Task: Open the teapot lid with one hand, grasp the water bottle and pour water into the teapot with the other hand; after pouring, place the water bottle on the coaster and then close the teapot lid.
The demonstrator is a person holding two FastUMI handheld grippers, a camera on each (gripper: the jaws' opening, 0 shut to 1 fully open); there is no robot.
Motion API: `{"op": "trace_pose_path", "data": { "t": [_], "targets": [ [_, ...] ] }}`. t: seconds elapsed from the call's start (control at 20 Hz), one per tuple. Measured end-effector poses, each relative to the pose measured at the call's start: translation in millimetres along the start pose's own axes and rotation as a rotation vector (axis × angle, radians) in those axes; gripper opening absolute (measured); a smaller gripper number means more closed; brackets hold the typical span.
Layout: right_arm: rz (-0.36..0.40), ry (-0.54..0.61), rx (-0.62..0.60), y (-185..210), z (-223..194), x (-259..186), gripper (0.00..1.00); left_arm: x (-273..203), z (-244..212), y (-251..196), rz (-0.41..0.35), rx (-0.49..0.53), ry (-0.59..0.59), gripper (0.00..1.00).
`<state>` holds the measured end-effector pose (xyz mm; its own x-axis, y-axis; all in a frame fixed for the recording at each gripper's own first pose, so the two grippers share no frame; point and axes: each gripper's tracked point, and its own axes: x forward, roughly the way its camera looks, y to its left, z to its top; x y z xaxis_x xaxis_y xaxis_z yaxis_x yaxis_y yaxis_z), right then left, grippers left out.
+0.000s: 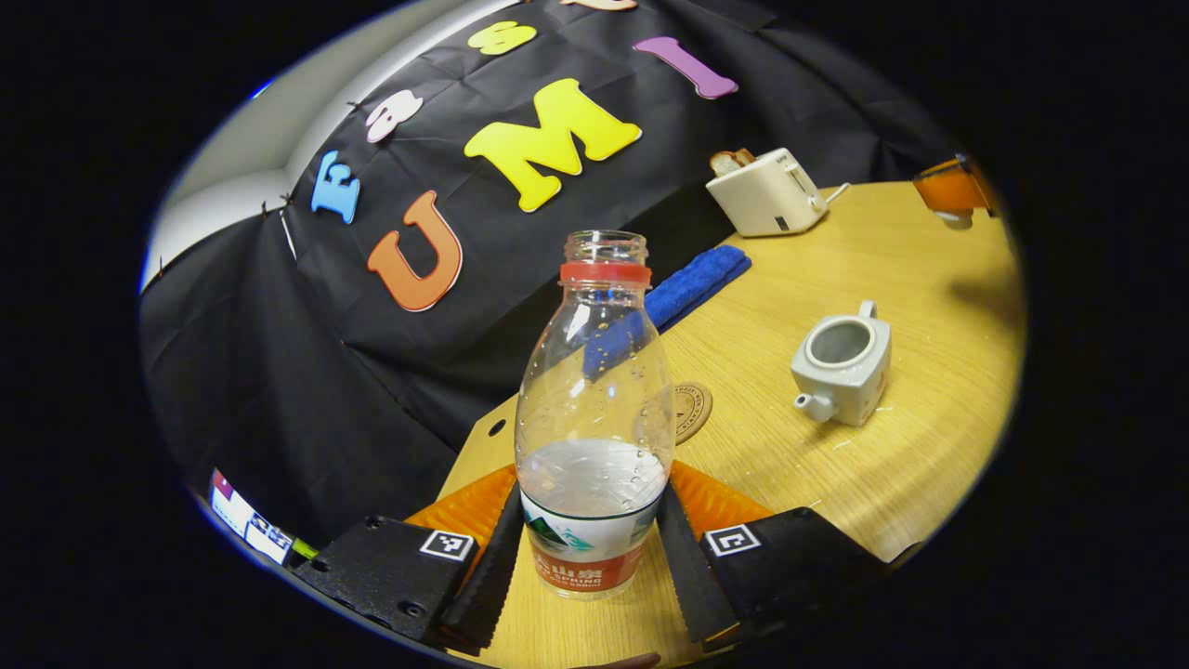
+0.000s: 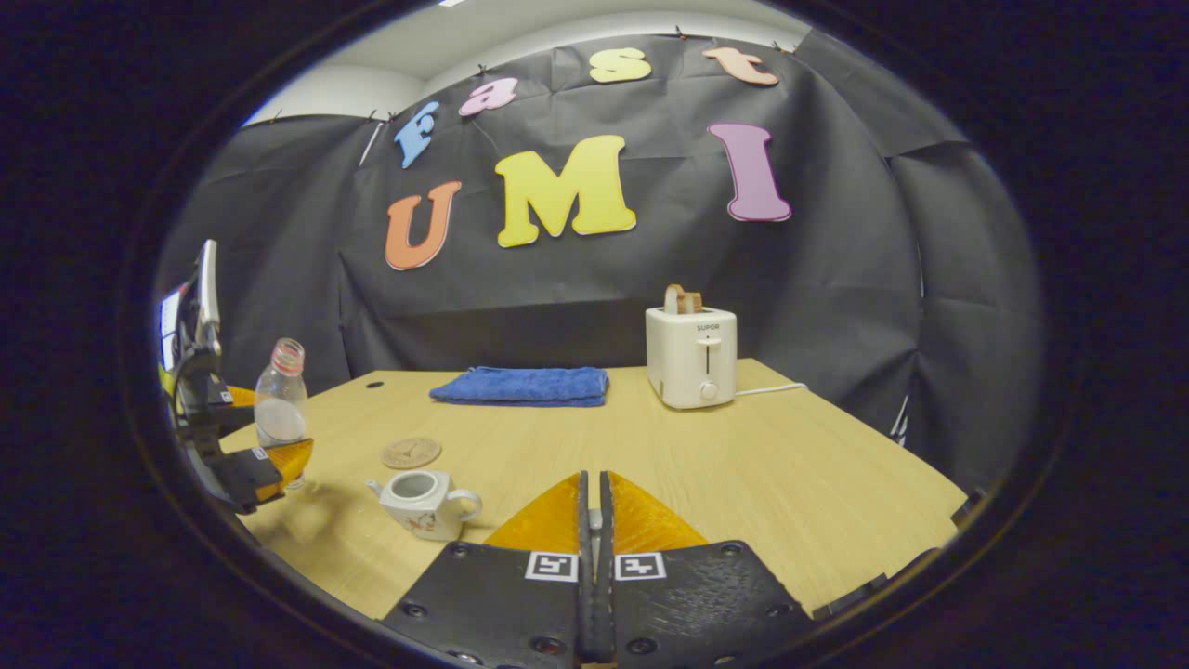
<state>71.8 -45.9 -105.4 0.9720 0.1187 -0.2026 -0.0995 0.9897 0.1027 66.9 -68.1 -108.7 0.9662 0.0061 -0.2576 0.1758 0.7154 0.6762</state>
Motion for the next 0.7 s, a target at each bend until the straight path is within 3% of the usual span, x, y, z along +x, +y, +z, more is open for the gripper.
{"op": "trace_pose_path", "data": {
  "t": [0.6, 0.7],
  "targets": [
    [-0.007, 0.038, -0.033, -13, -16, -6, 0.00, 6, -1, -2, -0.017, 0.544, 0.044, 0.75],
    [-0.011, 0.042, -0.037, -16, -19, -7, 0.00, 6, 1, -4, -0.027, 0.597, 0.055, 0.74]
  ]
}}
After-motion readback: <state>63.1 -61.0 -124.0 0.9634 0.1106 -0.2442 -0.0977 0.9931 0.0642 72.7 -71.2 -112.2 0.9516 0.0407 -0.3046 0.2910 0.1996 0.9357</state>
